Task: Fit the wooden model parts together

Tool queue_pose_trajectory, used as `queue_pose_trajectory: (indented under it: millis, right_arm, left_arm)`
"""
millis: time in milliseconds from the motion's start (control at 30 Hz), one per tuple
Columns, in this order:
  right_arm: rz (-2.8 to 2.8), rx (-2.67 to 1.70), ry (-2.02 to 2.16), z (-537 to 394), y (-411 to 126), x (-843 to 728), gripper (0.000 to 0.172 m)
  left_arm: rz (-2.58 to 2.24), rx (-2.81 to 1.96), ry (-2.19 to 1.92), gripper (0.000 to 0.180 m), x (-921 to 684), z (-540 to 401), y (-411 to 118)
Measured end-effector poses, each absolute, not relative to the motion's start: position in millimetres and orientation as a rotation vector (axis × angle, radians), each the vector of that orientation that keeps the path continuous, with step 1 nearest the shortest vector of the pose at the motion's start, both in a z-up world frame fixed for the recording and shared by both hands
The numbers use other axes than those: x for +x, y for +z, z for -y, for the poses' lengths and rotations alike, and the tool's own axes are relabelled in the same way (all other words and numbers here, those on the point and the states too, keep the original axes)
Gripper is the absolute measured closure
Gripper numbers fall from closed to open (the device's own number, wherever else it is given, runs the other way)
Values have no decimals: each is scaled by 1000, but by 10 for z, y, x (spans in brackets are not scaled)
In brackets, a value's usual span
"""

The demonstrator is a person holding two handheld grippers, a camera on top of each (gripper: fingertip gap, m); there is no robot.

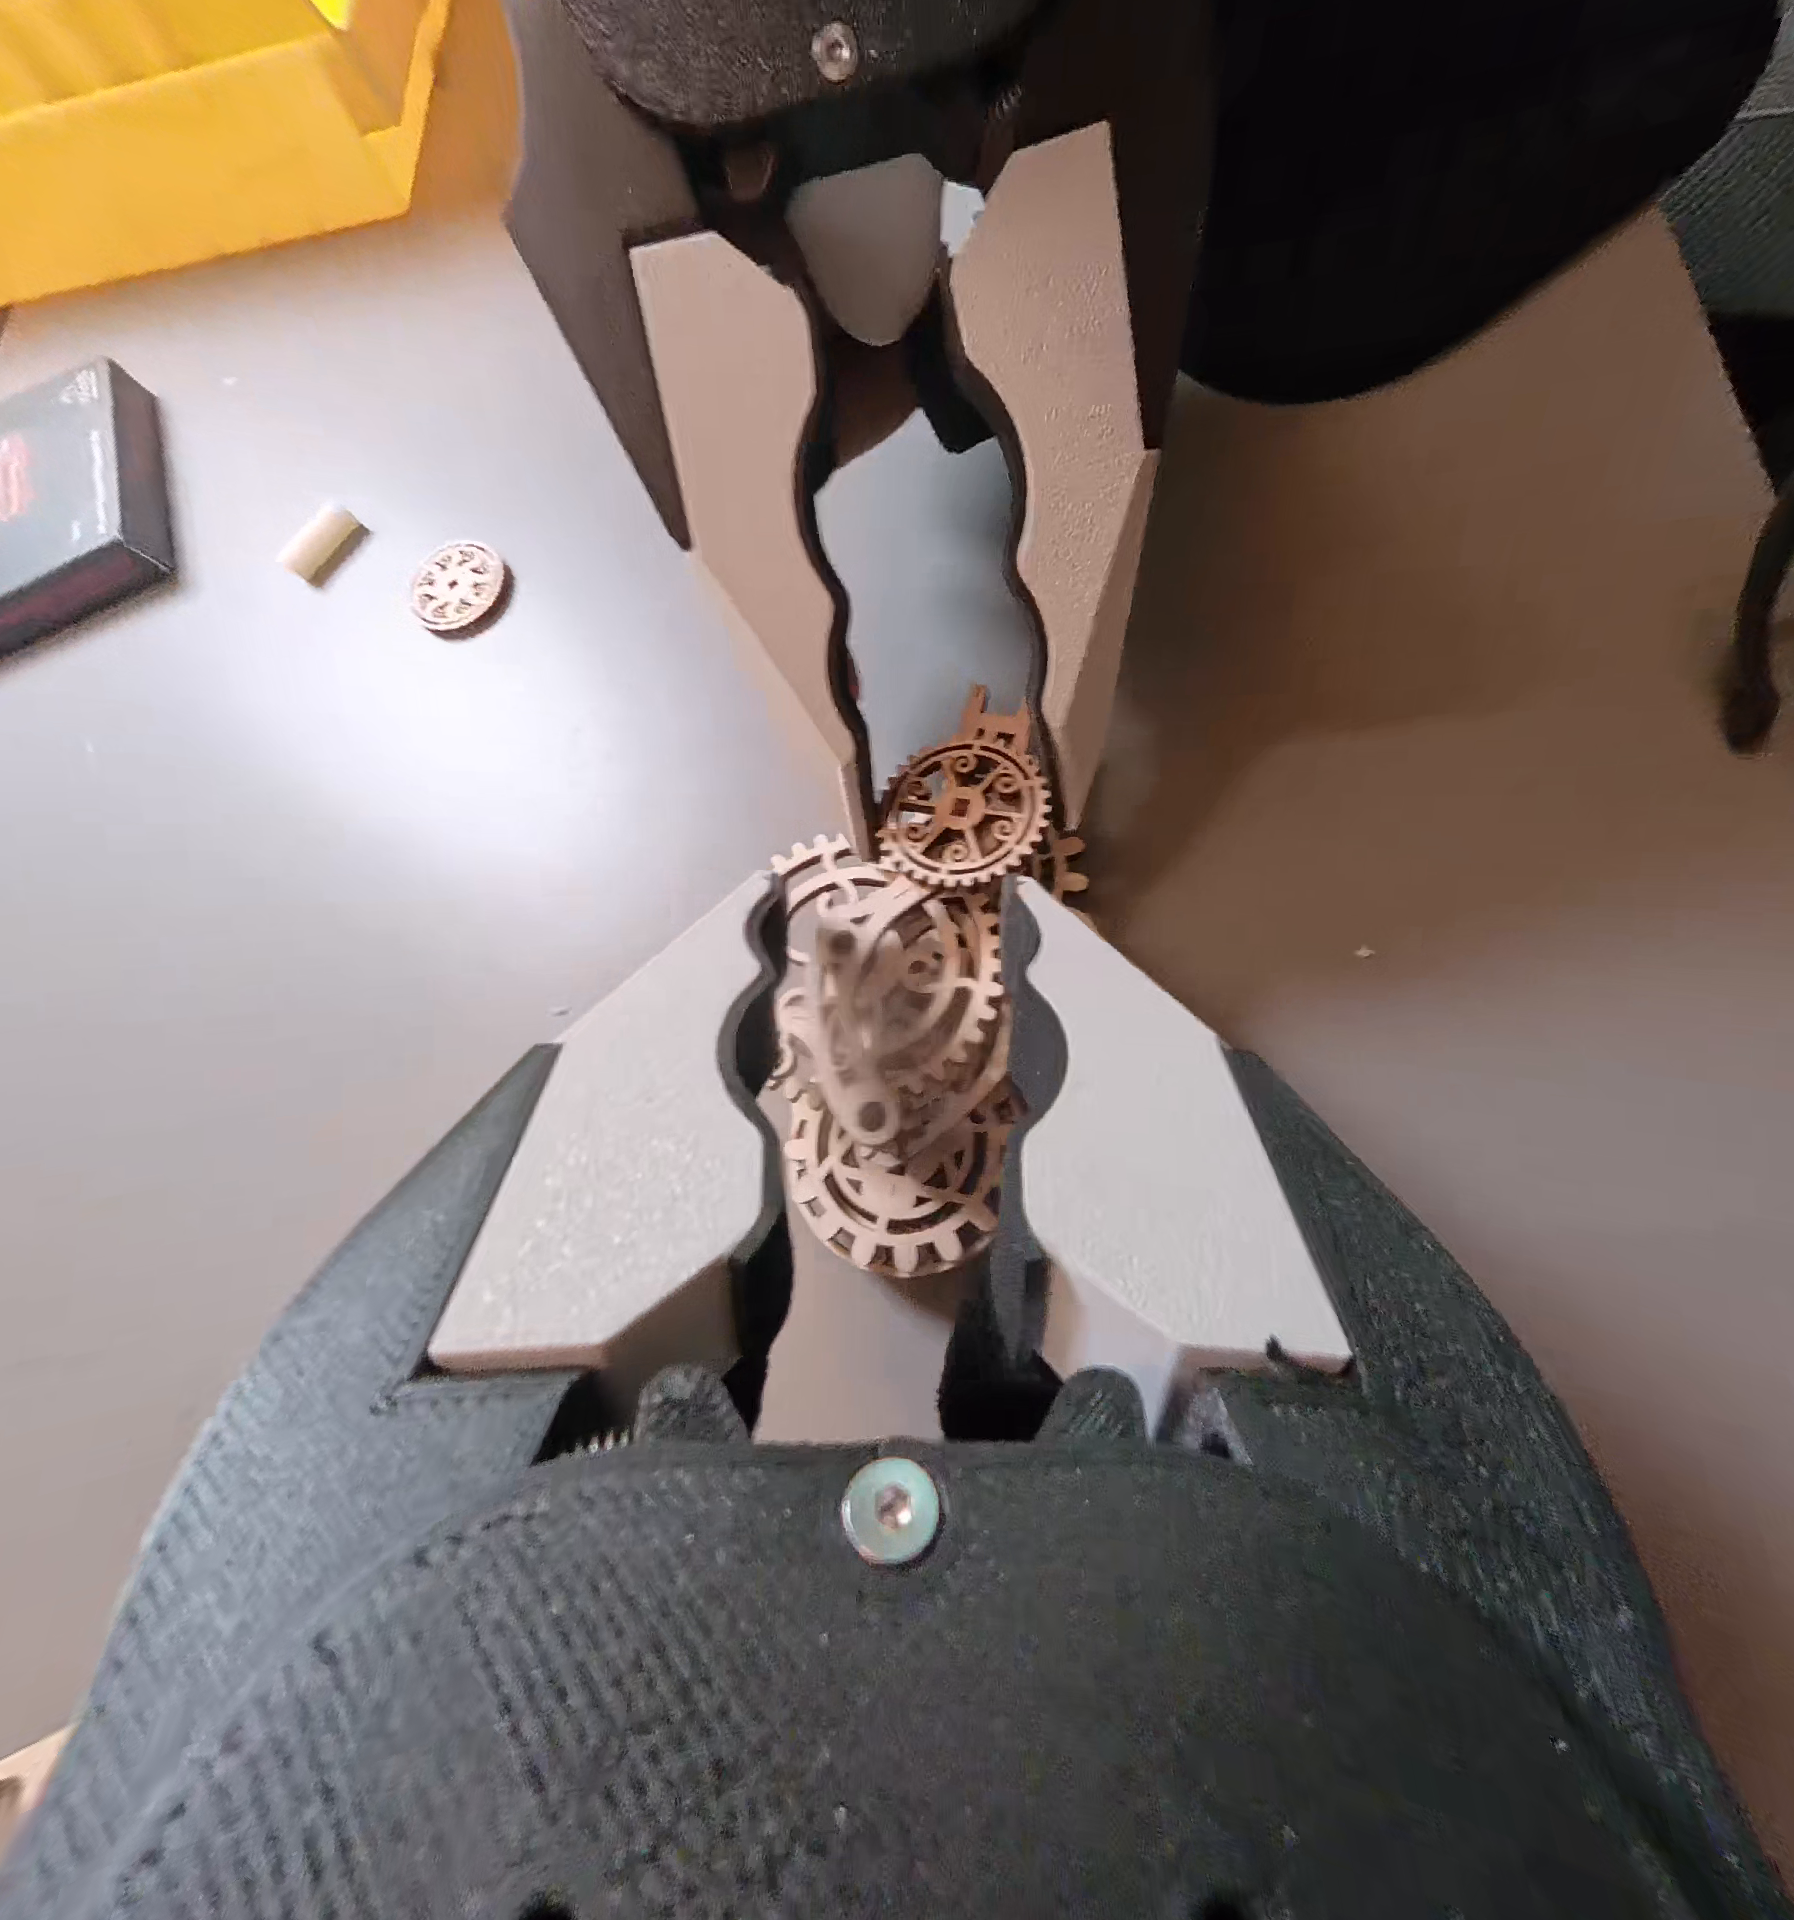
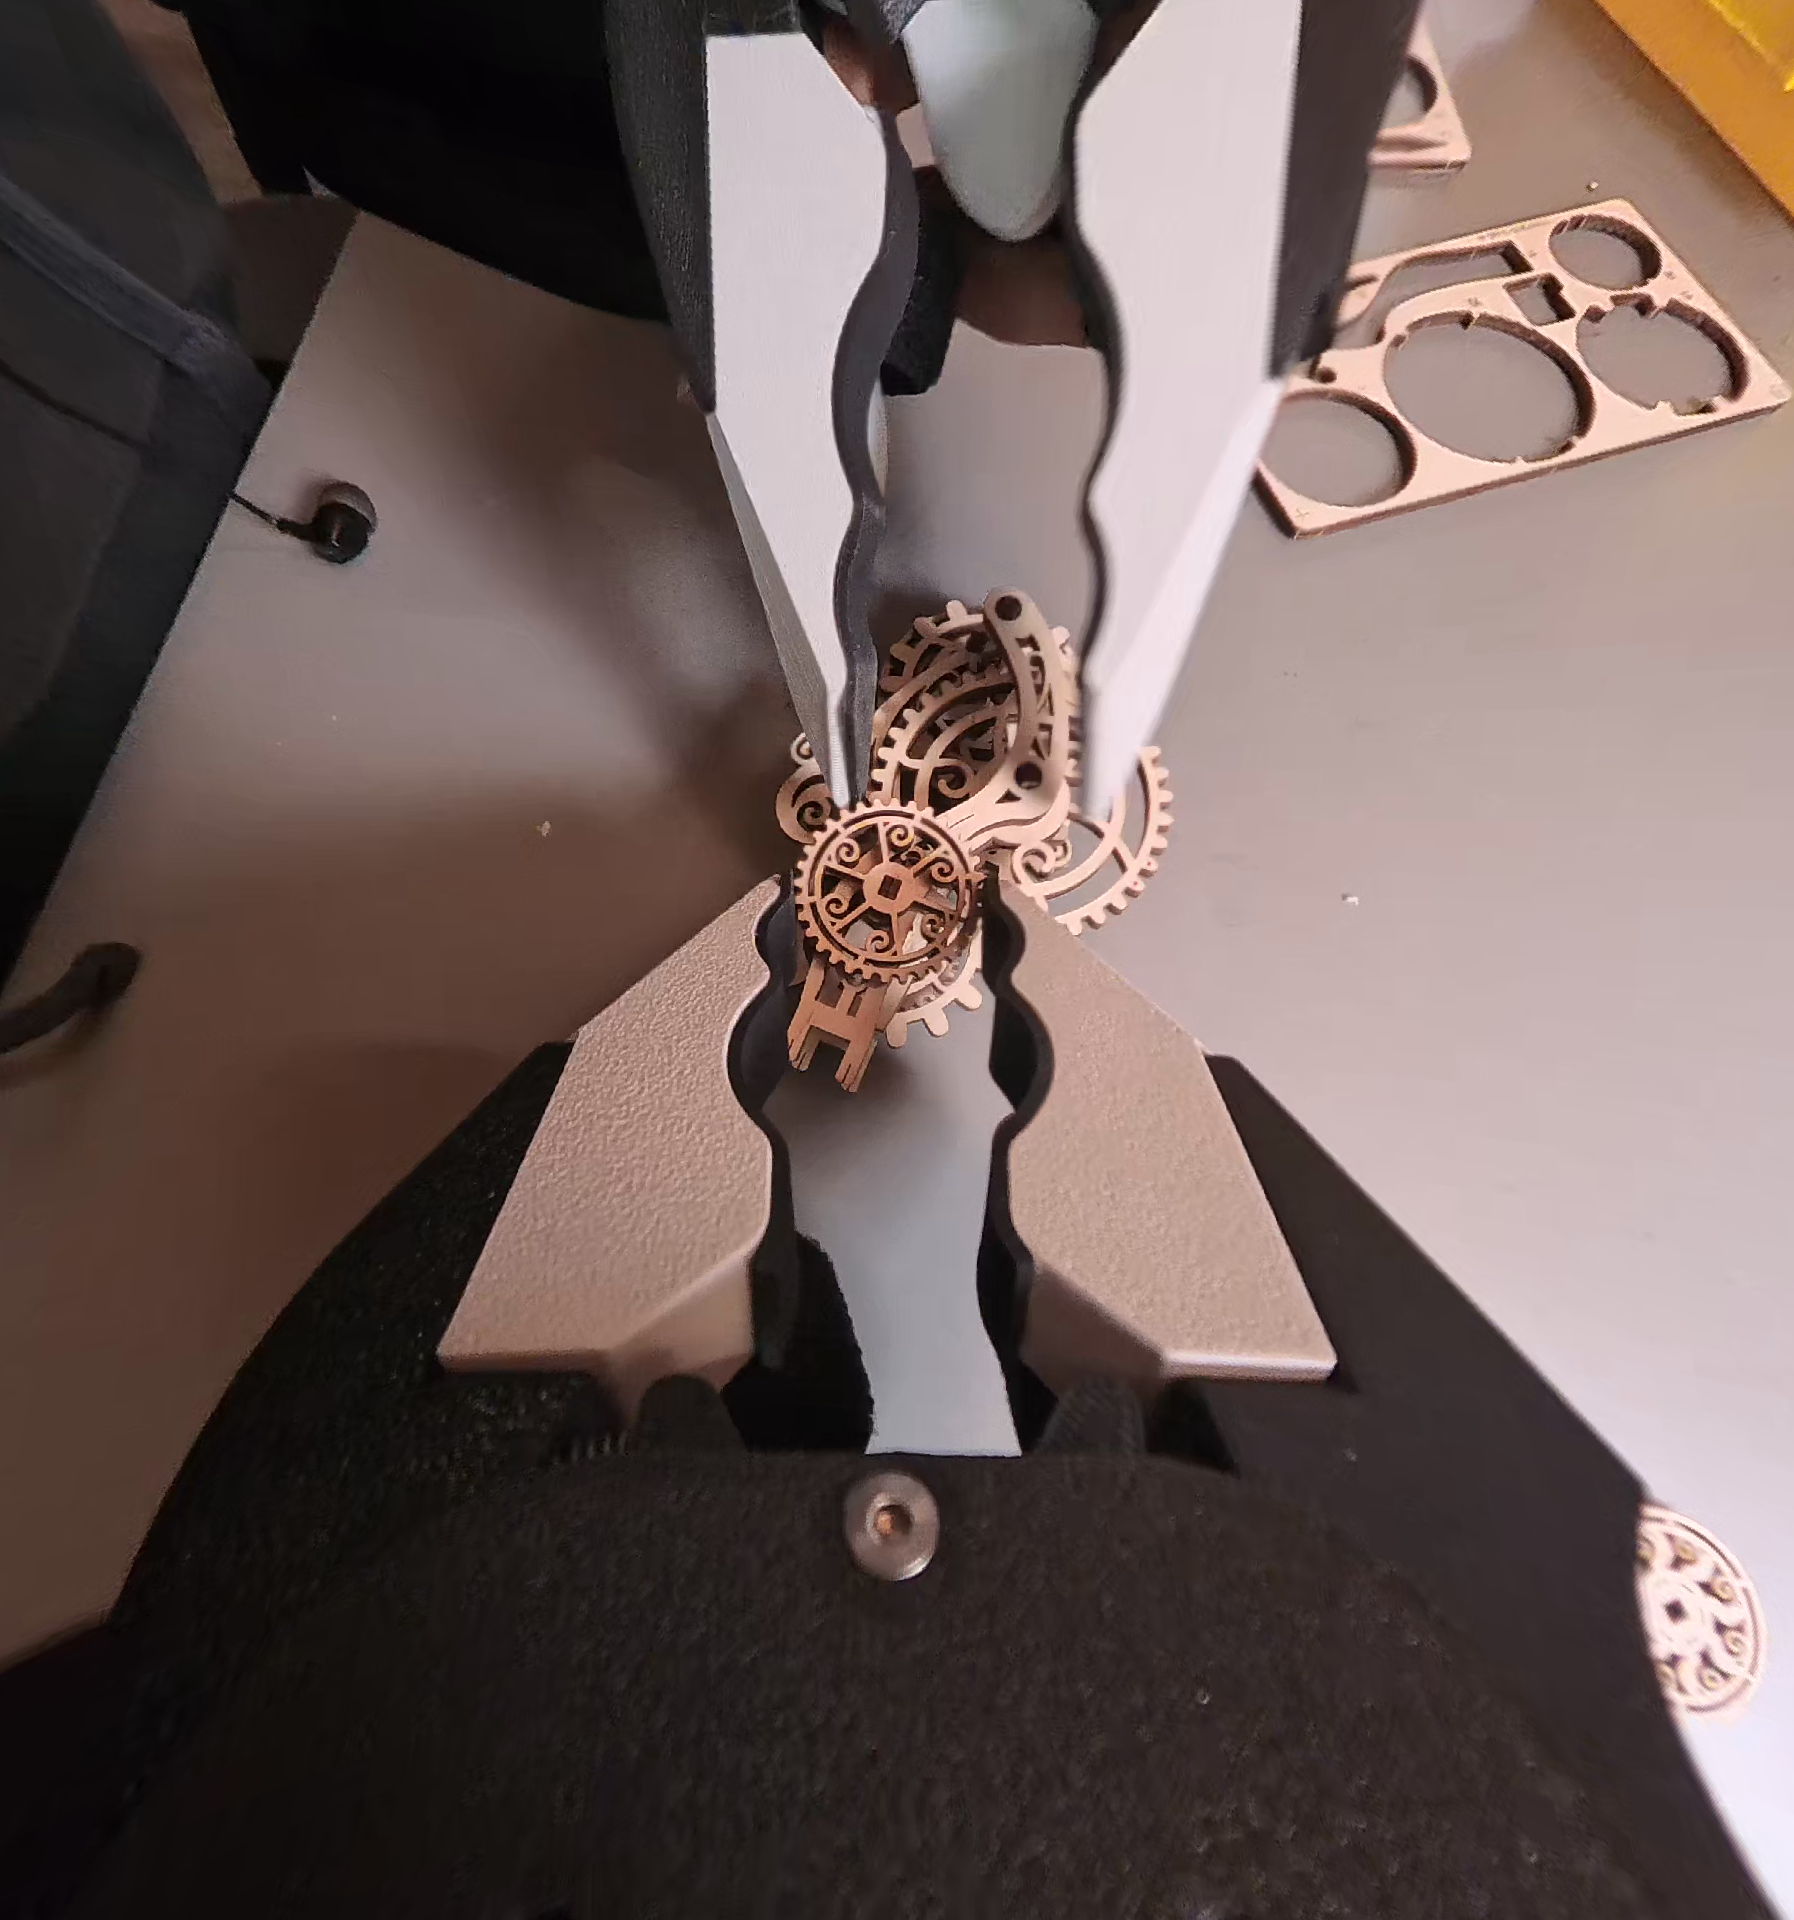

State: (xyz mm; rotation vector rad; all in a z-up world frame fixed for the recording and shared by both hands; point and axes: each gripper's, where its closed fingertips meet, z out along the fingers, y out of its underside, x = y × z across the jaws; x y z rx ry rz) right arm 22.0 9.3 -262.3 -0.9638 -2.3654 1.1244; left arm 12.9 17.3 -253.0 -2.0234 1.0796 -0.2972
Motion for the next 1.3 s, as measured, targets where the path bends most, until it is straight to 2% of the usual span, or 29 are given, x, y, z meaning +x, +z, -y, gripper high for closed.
queue_pose_trajectory:
  millis: [67, 367, 567, 733, 1000, 1300]
  right_arm:
    - [2358, -941, 1108, -87, -2617, 219, 138]
    - [2388, -777, 1097, 32, -2619, 340, 138]
    - [2430, -734, 1161, 132, -2617, 415, 138]
    - [2476, -699, 1215, 202, -2609, 467, 138]
    - [2435, -837, 1363, 191, -2588, 484, 139]
    - [2391, -895, 1422, 205, -2584, 512, 139]
  left_arm:
    - [-1101, -2031, -289, 158, 154, -124, -2555]
    - [-1254, -2052, -260, 171, 217, -60, -2562]
    - [-1497, -2046, -297, 168, 282, 47, -2574]
    - [-1640, -2057, -504, 161, 364, 152, -2628]
    - [-1671, -2082, -567, 175, 419, 201, -2665]
    - [-1739, -2105, -479, 175, 433, 212, -2679]
